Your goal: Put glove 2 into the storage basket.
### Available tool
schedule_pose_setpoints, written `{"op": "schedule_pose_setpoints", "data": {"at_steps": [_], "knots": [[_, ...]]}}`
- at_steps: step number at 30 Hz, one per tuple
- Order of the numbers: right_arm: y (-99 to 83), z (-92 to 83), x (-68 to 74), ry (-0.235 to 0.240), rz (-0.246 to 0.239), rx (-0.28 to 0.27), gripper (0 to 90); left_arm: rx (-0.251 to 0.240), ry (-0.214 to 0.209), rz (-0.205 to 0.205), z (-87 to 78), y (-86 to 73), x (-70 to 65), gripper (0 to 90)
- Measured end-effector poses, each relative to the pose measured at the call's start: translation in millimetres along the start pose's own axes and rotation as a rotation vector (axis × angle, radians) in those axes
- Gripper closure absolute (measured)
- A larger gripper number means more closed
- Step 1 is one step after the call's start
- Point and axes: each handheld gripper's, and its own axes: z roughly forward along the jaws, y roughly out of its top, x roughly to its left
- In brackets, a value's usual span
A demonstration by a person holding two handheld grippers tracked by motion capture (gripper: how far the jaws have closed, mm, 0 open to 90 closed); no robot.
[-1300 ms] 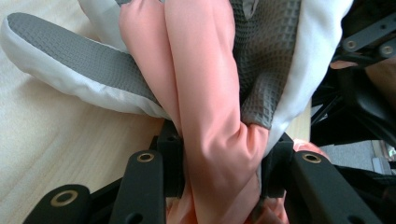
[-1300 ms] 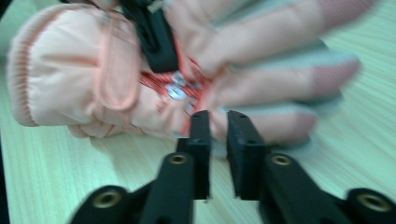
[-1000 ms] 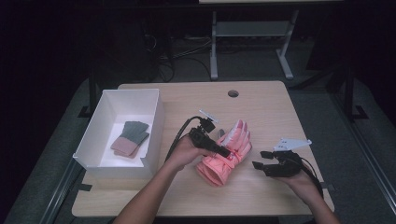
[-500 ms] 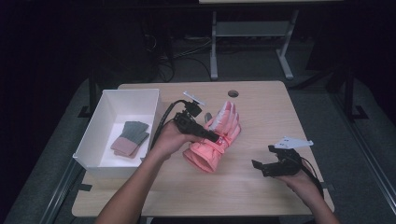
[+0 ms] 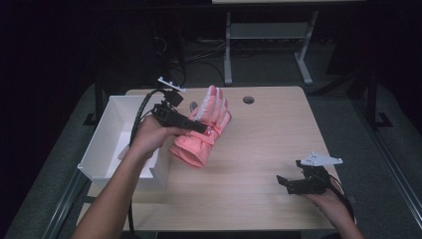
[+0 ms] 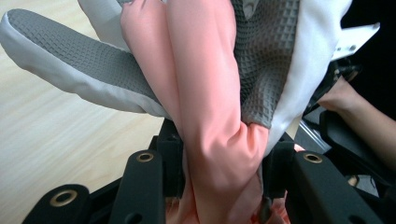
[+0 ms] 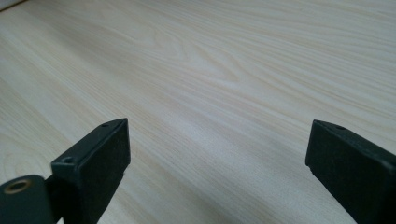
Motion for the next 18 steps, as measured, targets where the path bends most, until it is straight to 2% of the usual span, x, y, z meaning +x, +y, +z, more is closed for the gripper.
{"op": "schedule_pose_setpoints", "data": {"at_steps": [3, 10, 15, 18], "knots": [[0.5, 3.4, -0.8, -0.002, -0.006, 0.014, 6.2, -0.03, 0.018, -0.02, -18.3, -2.1, 4.9, 60.1], [7.9, 11.2, -2.5, 0.004, -0.011, 0.002, 6.2, -0.092, 0.089, -0.067, -63.0, -14.4, 18.4, 60.1], [10.0, 15.5, -2.3, 0.016, -0.015, 0.008, 6.2, -0.138, 0.139, -0.115, -94.5, -28.6, 33.4, 60.1], [10.3, 15.7, -2.4, 0.015, -0.02, 0.01, 6.2, -0.16, 0.16, -0.144, -107.2, -36.5, 43.4, 60.1]]}}
